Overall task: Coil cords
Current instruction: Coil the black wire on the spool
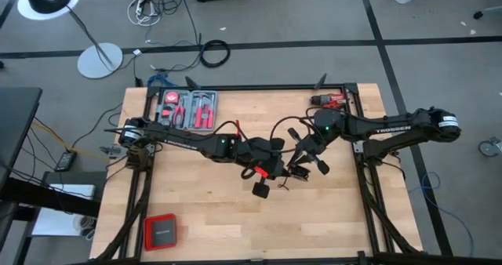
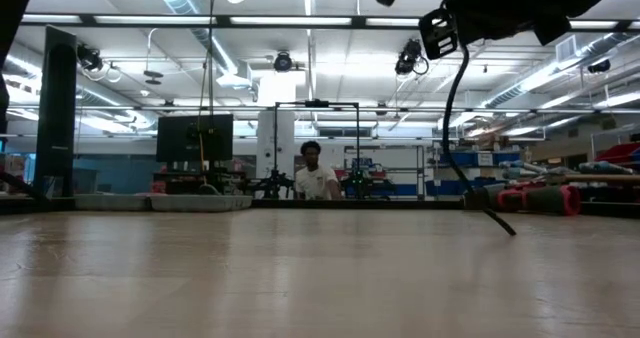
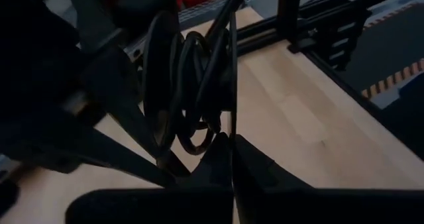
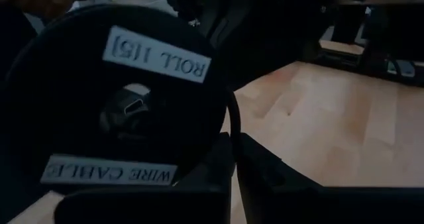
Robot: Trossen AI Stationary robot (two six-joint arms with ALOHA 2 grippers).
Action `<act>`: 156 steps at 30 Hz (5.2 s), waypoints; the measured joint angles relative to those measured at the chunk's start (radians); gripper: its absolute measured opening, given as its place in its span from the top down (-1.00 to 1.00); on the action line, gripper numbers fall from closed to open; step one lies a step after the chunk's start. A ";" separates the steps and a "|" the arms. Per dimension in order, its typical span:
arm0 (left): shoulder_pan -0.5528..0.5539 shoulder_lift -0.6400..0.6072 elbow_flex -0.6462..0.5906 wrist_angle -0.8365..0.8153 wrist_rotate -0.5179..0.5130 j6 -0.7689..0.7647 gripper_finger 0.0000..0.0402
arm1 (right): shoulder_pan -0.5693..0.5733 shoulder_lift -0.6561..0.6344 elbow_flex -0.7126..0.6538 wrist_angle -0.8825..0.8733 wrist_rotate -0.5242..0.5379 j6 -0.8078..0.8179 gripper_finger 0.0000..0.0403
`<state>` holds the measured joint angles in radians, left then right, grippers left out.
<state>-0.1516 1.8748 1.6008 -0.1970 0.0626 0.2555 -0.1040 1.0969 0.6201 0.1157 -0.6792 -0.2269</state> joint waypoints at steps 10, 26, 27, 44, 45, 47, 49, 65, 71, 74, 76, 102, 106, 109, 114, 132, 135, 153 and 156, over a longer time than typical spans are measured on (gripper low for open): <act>-0.015 0.000 0.018 -0.006 -0.099 0.075 1.00 | -0.002 0.000 -0.045 0.023 -0.034 0.090 0.84; -0.046 0.000 0.019 0.059 -0.278 0.183 1.00 | 0.049 0.000 -0.384 0.663 0.111 0.400 0.88; -0.046 0.000 0.019 0.064 -0.279 0.183 1.00 | 0.056 0.000 -0.394 0.679 0.119 0.403 0.89; -0.045 0.000 0.018 0.087 -0.302 0.183 1.00 | 0.093 0.000 -0.466 0.696 0.208 0.417 0.84; -0.045 0.000 0.019 0.087 -0.302 0.183 1.00 | 0.095 0.000 -0.466 0.695 0.208 0.417 0.83; -0.045 0.000 0.018 0.086 -0.302 0.183 1.00 | 0.098 0.000 -0.466 0.691 0.208 0.417 0.83; -0.045 0.000 0.019 0.083 -0.308 0.183 1.00 | 0.102 0.000 -0.466 0.689 0.208 0.414 0.83; -0.053 -0.004 0.018 0.048 -0.316 0.154 1.00 | 0.125 -0.002 -0.486 0.635 0.237 0.413 0.98; -0.053 -0.005 0.018 0.011 -0.322 0.067 1.00 | 0.154 -0.007 -0.486 0.600 0.233 0.409 0.99; -0.052 -0.006 0.018 -0.048 -0.336 0.007 1.00 | 0.159 -0.031 -0.487 0.541 0.213 0.408 0.99; -0.049 -0.007 0.018 -0.087 -0.337 -0.040 1.00 | 0.163 -0.056 -0.487 0.493 0.208 0.393 0.99; 0.022 -0.002 0.019 -0.296 -0.036 -0.479 1.00 | 0.262 -0.318 -0.212 -0.167 0.527 -0.011 0.98; 0.021 -0.001 0.019 -0.294 -0.011 -0.498 1.00 | 0.261 -0.327 -0.185 -0.167 0.583 -0.091 0.98; 0.022 -0.001 0.019 -0.296 0.001 -0.503 1.00 | 0.259 -0.334 -0.170 -0.180 0.595 -0.108 0.98; 0.021 0.000 0.019 -0.295 0.009 -0.503 1.00 | 0.259 -0.350 -0.168 -0.164 0.624 -0.133 0.98; 0.026 0.002 0.019 -0.258 -0.035 -0.467 1.00 | 0.258 -0.316 -0.166 -0.092 0.596 -0.067 0.75; 0.023 0.002 0.019 -0.257 -0.052 -0.436 1.00 | 0.258 -0.289 -0.166 -0.125 0.586 -0.047 0.72; 0.019 0.002 0.018 -0.284 -0.062 -0.391 1.00 | 0.217 -0.296 -0.166 0.051 0.633 0.170 0.70; 0.019 0.002 0.018 -0.301 -0.076 -0.378 1.00 | 0.202 -0.276 -0.166 0.088 0.619 0.200 0.65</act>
<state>-0.1329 1.8767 1.6192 -0.4980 -0.0131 -0.1222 0.0979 0.8210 0.4541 0.2034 -0.0600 -0.0266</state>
